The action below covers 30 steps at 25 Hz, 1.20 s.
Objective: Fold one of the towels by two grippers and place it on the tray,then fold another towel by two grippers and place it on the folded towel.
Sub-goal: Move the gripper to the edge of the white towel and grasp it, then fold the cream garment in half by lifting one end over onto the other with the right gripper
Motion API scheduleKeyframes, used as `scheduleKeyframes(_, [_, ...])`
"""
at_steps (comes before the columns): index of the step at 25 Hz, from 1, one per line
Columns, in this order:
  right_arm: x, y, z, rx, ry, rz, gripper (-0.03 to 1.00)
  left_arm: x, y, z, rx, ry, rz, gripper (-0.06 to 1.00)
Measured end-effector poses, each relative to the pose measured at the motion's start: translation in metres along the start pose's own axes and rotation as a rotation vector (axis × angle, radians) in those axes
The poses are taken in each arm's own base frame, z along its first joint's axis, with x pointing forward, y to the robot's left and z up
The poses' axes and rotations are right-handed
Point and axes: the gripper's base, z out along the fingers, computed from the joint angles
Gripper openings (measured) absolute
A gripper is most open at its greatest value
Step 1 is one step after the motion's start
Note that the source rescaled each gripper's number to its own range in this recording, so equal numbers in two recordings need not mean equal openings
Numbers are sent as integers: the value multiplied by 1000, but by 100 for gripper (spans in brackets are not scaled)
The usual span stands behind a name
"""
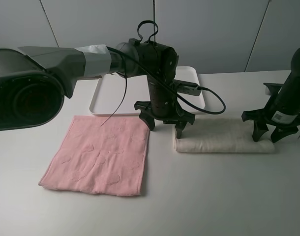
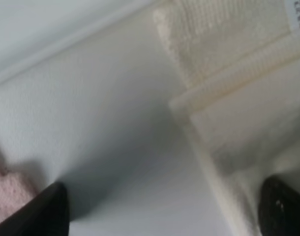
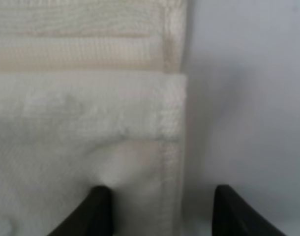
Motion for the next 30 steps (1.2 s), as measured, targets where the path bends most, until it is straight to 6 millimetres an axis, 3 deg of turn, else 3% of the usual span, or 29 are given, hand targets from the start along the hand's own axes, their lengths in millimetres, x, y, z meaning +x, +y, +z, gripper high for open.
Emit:
scheduleKeyframes(8, [2,3,1,-37,-7,18,3,0,-1,1,0,0,4,99])
scheduleKeyframes(18, [5,3,-5,-42,-14,-3,3,0,-1,1,0,-1,4,99])
scheduleKeyframes(30, [17,13,-46,-155,-35,25,3,0,-1,1,-1,-1,10,99])
